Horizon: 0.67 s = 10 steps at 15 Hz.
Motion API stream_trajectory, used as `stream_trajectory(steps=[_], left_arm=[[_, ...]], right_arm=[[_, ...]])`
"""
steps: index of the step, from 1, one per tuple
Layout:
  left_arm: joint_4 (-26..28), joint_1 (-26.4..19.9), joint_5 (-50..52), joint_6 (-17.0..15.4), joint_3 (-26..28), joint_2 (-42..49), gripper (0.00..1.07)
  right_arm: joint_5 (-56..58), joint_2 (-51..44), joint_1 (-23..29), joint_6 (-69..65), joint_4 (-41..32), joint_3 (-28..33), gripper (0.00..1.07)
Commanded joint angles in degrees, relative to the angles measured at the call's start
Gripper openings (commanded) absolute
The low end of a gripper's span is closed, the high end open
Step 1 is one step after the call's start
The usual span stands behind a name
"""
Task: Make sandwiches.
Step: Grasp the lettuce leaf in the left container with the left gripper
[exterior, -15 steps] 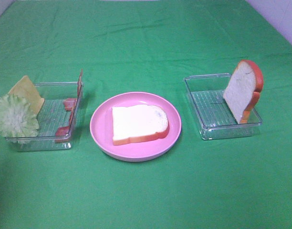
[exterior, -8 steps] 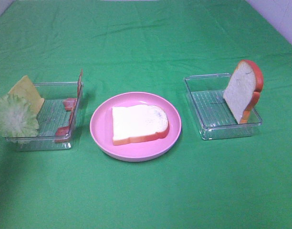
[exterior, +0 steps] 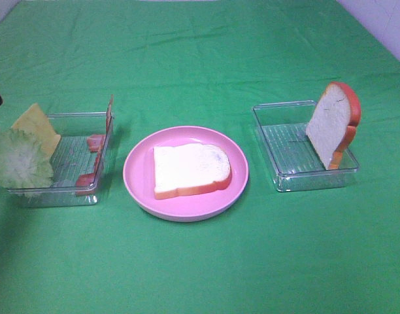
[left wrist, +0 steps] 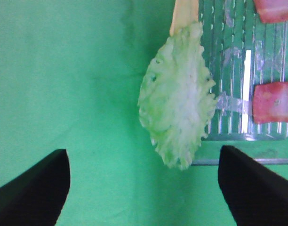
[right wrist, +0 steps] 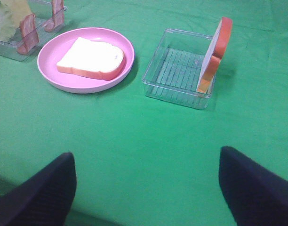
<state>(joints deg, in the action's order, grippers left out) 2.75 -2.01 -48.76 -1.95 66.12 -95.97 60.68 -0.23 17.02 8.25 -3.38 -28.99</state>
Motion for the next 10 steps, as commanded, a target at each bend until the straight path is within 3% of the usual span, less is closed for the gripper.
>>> stream_trajectory(steps=[1,4,10], left_arm=[[2.75,0.17,5.67,0.57,0.34,-4.58,0.81],[5.67,0.17,6.53,3.44,0.34,-7.45,0.75],[7.56,0.17,8.19,4.58,0.34,-10.83,0.75]], right_arm=[[-0.06,-1.32,0.17,0.0,0.17,0.17,0.76],[-0.06,-1.32,0.17,-0.06,0.17,0.17,0.76],[-0.06,-1.32,0.17,-0.17,0.23,0.17,0.76]])
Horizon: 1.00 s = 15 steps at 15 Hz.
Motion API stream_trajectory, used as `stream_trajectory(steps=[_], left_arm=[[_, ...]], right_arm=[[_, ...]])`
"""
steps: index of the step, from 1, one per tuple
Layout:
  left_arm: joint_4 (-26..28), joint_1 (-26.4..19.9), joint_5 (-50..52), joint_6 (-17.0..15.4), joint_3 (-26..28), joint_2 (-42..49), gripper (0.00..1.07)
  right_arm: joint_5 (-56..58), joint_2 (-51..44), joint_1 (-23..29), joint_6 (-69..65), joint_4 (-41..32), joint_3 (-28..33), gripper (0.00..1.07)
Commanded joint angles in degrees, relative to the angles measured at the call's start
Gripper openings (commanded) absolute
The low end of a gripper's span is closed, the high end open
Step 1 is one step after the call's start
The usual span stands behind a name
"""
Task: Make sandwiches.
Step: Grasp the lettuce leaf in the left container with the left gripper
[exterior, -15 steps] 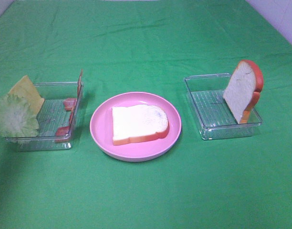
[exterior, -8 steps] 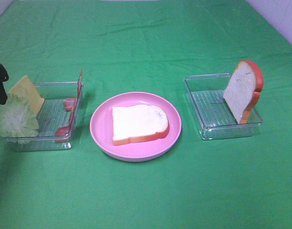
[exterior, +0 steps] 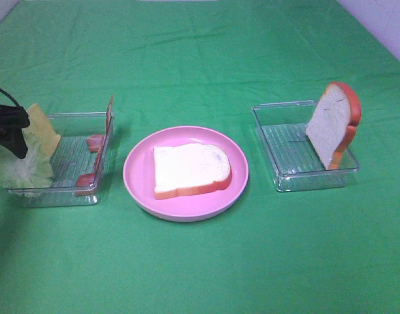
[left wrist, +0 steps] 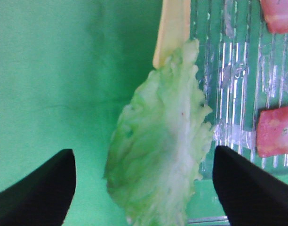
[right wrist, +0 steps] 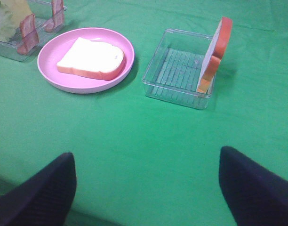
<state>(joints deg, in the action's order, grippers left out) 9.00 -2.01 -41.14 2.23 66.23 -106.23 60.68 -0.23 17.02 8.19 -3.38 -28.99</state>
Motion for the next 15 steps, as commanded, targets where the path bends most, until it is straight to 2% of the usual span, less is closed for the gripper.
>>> stream_trajectory(steps=[1,5,6,7,13,14,15], left_arm=[[1.6,0.17,0.57,0.4,0.23,-0.74,0.74],[1.66,0.17,0.57,0.4,0.23,-0.74,0.54],[1.66,0.17,0.8,0.4,0.23,-0.74,0.42],[1.66,0.17,0.8,0.4,0.23,-0.74,0.37],[2.41,0.17,0.52,0.4,0.23,-0.74,0.12],[2.98,0.17,0.52,0.4,0.23,-0.74,0.0],[2.98,0.17,0.52,0.4,0.23,-0.74,0.0]], right_arm=[[-0.06,-1.32,0.17,-0.11,0.23,0.17,0.76],[-0.06,-1.32,0.17,-0.11,0.23,0.17,0.76],[-0.06,-1.32,0.17,-0.11,0.23,0.17,0.76],[-0.06,-1.32,0.17,-0.11,0.23,0.17,0.76],[-0.06,-1.32,0.17,-0.17,0.23,0.17,0.76],[-0.06,-1.32,0.17,-0.34,0.23,0.17,0.76],[-0.06,-1.32,0.17,-0.34,0.23,0.17,0.76]])
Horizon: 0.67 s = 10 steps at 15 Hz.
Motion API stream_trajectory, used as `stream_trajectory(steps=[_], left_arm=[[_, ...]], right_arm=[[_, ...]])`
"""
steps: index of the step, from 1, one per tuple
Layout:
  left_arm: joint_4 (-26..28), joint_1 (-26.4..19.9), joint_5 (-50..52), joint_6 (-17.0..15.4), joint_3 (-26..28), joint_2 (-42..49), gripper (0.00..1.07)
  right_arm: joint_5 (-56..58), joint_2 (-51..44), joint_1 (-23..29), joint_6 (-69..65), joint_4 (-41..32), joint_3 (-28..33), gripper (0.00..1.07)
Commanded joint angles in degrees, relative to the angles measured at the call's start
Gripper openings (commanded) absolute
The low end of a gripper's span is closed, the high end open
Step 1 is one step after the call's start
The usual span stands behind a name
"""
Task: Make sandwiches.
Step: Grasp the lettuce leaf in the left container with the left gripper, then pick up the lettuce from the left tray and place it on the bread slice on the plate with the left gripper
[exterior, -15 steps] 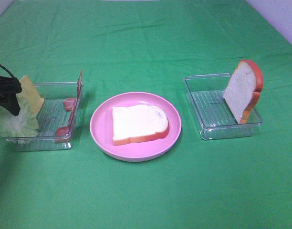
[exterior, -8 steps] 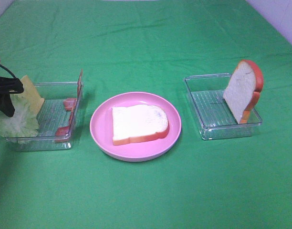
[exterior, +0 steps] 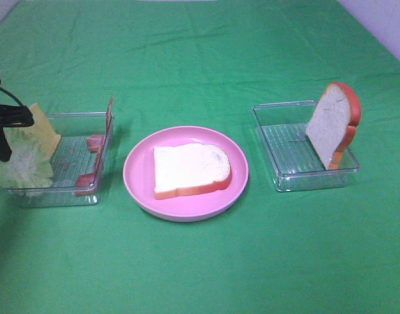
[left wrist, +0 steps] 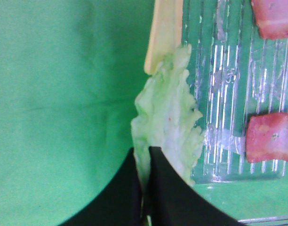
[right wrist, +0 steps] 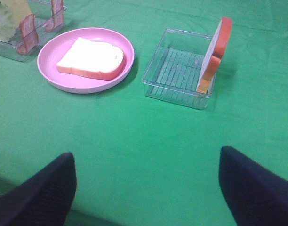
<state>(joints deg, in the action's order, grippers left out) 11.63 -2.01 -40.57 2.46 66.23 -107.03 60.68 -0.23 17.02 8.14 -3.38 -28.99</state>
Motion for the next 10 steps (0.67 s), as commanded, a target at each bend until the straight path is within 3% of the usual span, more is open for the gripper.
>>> stream_trajectory(steps=[1,10], left_arm=[[0.4,0.17,-0.06,0.17,0.23,0.06,0.0],[4.18,0.17,-0.29,1.32,0.86,2.52,0.0]], right_arm=[[-0.06,-1.32,0.17,-0.29,0.23,0.17,0.76],[-0.06,-1.32,0.17,-0.34,0.23,0.17,0.76]])
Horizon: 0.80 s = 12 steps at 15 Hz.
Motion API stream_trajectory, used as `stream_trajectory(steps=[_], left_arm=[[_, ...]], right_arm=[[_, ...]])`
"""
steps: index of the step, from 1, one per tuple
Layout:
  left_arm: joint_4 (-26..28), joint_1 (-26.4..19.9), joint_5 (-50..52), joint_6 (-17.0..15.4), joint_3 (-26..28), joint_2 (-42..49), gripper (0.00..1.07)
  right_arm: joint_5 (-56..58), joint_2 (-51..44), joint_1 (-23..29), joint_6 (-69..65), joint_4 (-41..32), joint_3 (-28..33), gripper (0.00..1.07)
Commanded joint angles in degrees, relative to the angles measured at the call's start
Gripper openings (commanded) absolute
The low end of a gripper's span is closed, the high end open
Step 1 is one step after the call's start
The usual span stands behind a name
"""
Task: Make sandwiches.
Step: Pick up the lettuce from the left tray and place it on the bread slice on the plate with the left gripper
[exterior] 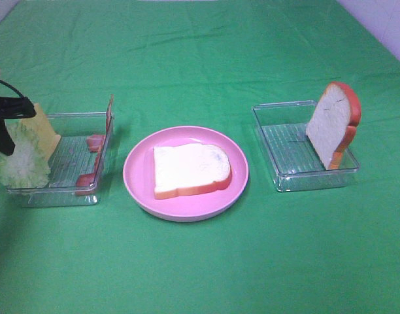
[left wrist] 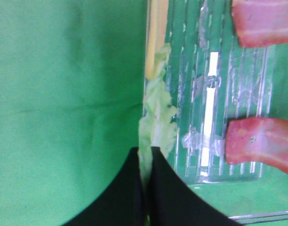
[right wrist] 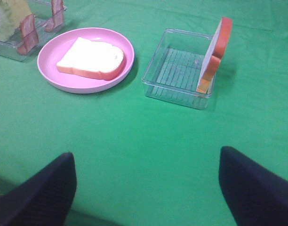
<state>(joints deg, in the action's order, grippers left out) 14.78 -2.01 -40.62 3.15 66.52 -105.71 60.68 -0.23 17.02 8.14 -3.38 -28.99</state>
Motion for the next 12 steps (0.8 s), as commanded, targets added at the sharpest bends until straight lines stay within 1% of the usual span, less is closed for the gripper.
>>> stream_trajectory(steps=[1,4,5,7,8,9,12], left_arm=[[2.29,0.17,-0.23,1.32,1.03,2.01,0.0],[6.76,0.17,-0.63,3.44,2.01,3.72,0.0],[11.17,0.17,-1.55,6.47,2.86,4.87,0.0],[16.5,0.23,-3.84,9.11,5.21,5.21,0.0],[19.82,0.4,-4.64,11.0,6.3,5.44,0.0],[21.66,0.4,-4.81,11.69,6.59,5.67,0.0],[30.54,1.09,-4.98,16.21,8.19,7.45,0.0]], right_arm=[[-0.06,-1.32,0.17,-0.46,0.23,0.17,0.76],[-0.06,-1.32,0.17,-0.52,0.23,0.17,0.76],[-0.06,-1.32,0.17,-0.52,0.23,0.17,0.76],[-0.06,-1.32,0.17,-0.52,0.23,0.17,0.76],[-0.06,-1.32,0.17,-0.52,0.23,0.17,0.76],[-0.06,-1.32,0.17,-0.52,0.23,0.17,0.76],[-0.06,-1.32,0.17,-0.57,0.23,0.17,0.76]])
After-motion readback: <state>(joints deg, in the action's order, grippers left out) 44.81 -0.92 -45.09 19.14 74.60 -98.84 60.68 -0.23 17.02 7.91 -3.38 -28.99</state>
